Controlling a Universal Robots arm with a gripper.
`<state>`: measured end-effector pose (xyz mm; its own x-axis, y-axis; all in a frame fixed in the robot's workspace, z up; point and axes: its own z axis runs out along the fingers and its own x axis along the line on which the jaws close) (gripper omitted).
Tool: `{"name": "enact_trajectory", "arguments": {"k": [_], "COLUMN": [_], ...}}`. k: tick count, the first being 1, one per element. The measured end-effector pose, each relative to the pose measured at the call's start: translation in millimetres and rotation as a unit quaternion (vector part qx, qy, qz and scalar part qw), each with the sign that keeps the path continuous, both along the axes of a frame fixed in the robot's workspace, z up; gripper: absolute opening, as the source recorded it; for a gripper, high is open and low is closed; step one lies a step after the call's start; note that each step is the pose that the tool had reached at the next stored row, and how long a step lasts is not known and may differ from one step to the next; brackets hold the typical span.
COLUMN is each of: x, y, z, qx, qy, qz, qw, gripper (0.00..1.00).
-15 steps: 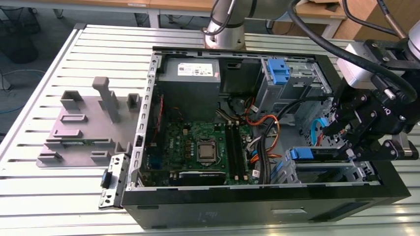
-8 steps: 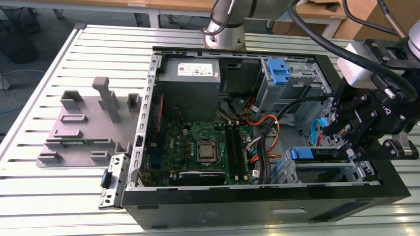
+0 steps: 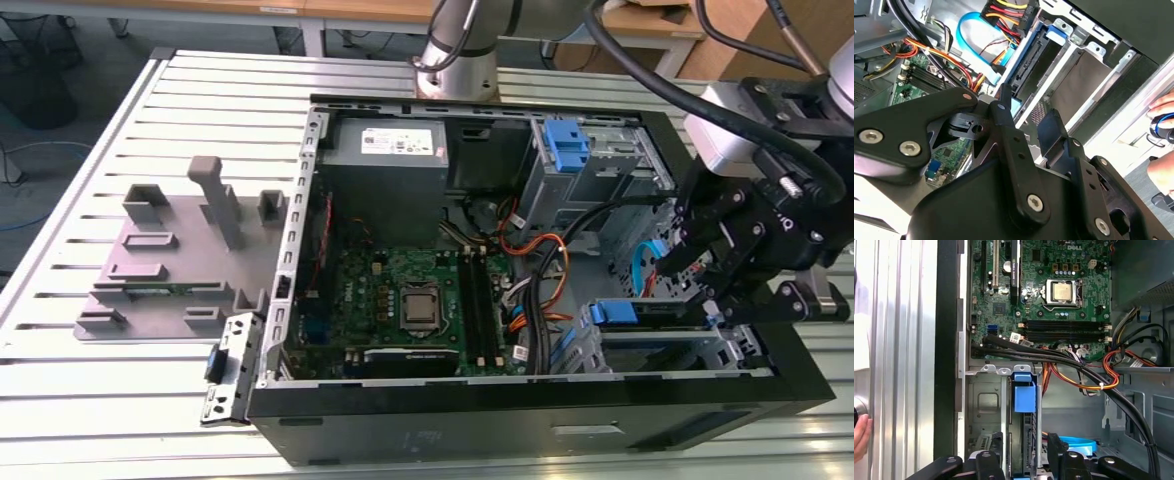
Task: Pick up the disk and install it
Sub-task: 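Insert the first disk wire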
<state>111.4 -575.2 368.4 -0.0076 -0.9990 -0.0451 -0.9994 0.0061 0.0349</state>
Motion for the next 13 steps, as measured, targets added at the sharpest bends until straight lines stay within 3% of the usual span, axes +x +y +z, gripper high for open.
{"name": "enact_trajectory", "arguments": {"k": [8,13], "x": [0.3,2.1], "y": [15.1,20.5], "z": [0.0,-1.5], "qx": [0.0000,0.0001], "qy": [0.0000,0.0000], "qz": [0.000,0.000], "qw": [1.00000,1.00000], "gripper": [0.48,0.48]}}
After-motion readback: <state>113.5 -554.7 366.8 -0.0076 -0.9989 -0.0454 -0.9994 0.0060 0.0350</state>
